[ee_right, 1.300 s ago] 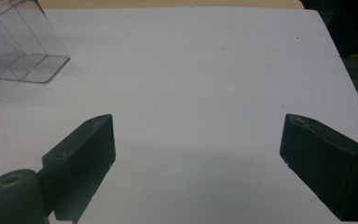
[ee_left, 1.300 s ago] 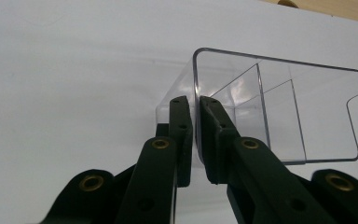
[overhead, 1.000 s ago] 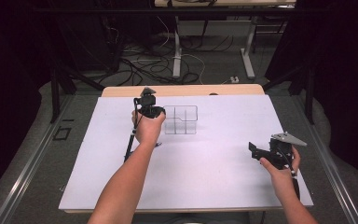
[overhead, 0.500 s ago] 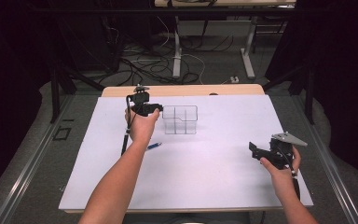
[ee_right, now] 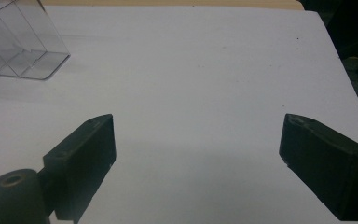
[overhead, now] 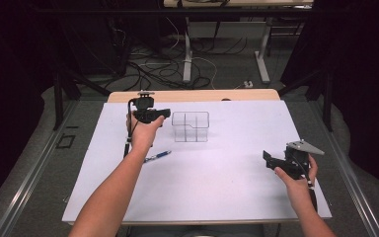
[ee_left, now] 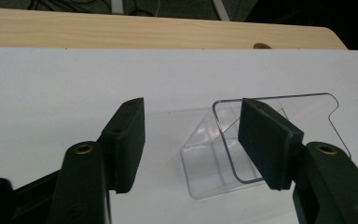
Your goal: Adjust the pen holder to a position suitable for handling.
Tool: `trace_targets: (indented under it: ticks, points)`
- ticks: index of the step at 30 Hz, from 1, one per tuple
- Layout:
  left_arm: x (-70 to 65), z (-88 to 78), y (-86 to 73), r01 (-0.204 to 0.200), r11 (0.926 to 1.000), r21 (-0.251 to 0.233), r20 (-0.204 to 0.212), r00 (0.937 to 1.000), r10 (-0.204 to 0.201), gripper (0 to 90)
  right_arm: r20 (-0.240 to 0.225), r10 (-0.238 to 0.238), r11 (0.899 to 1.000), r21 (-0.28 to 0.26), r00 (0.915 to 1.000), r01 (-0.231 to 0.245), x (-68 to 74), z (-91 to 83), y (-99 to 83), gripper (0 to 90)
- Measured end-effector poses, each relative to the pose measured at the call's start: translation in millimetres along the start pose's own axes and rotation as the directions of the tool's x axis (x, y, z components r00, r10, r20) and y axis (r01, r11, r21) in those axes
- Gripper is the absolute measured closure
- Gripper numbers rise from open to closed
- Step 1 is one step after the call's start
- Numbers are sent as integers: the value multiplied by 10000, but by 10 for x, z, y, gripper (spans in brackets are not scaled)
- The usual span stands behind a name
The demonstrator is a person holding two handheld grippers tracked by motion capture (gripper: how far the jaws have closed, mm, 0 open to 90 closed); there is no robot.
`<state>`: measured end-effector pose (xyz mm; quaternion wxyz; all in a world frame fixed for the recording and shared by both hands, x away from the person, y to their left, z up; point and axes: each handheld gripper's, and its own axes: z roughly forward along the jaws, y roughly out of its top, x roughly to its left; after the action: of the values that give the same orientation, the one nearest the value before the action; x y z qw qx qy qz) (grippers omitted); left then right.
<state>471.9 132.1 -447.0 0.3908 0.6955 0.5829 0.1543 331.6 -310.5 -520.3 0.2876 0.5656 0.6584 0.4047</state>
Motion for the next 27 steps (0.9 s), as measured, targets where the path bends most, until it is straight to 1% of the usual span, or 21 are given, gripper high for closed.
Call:
trace_targets:
  ticks: [6,7,8,9,10,11,12,14,15,16,19,21,23,24,25,27]
  points:
    - [119,-82,-31,-267,9996,18,171,9995,267,372,-14,-25,10000,91,10000,26,5,-1,3,103]
    - [143,-100,-34,-333,9994,14,272,9991,333,366,-22,-28,10000,0,10000,28,5,7,0,103]
    - [155,-115,-38,-277,9996,-54,327,9991,278,350,-6,-79,10000,-37,10000,79,1,11,0,103]
    - [169,-139,-41,-283,9996,-4,449,9986,283,341,-1,-102,9999,-39,9999,102,-1,11,1,102]
    - [184,-154,-46,-406,9992,-49,501,9979,408,335,-5,-3,10000,-18,10000,3,6,9,1,103]
    - [186,-162,-57,-426,9989,-196,475,9979,435,332,18,11,10000,-37,10000,-11,8,8,2,102]
    - [202,-181,-62,-561,9983,-156,516,9971,568,328,-14,4,10000,1,10000,-4,6,4,4,103]
    - [230,-211,-66,-681,9976,-72,585,9959,684,320,11,-17,10000,66,10000,17,5,-1,4,103]
    - [244,-220,-73,-706,9975,-74,543,9960,709,311,9,-82,9999,68,10000,82,1,0,5,103]
    - [252,-232,-79,-608,9981,-53,610,9963,610,305,42,-70,10000,-47,10000,70,5,9,2,103]
    - [290,-284,-97,-522,9986,19,781,9956,519,305,-22,-61,10000,2,10000,61,8,5,5,103]
    - [313,-321,-112,-669,9976,-148,752,9949,679,289,-20,-57,10000,-1,10000,57,9,5,5,103]
    - [345,-358,-126,-732,9968,-317,957,9925,759,248,-10,-53,10000,10,10000,53,7,5,4,102]
    - [356,-368,-139,-691,9966,-458,1064,9916,736,214,-13,-52,10000,9,10000,52,7,6,4,103]
    - [373,-384,-149,-736,9963,-447,1197,9897,785,192,-11,-47,10000,14,10000,47,7,7,4,103]
    - [403,-404,-180,-746,9959,-519,1258,9888,806,170,-9,-49,10000,17,10000,49,10,6,4,103]
